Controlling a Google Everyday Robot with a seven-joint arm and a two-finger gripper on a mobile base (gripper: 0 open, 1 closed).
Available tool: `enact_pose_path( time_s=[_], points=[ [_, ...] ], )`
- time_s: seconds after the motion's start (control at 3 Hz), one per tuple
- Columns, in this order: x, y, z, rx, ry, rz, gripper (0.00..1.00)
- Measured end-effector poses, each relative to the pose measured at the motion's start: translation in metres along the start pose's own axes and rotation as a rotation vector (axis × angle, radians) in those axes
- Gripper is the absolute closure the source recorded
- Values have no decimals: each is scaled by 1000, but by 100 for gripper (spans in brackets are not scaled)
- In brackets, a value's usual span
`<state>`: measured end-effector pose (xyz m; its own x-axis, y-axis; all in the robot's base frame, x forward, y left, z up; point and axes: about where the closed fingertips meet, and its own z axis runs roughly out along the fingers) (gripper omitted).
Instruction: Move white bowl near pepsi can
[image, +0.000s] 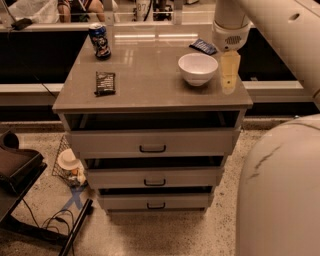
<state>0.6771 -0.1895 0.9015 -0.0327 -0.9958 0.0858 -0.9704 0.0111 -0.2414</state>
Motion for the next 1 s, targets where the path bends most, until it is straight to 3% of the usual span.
enact_pose_path(
  time_s=[0.67, 1.0],
  points=[
    [-33, 13, 13, -38, -115, -28, 0],
    [-43, 18, 30, -74, -129, -38, 0]
  ],
)
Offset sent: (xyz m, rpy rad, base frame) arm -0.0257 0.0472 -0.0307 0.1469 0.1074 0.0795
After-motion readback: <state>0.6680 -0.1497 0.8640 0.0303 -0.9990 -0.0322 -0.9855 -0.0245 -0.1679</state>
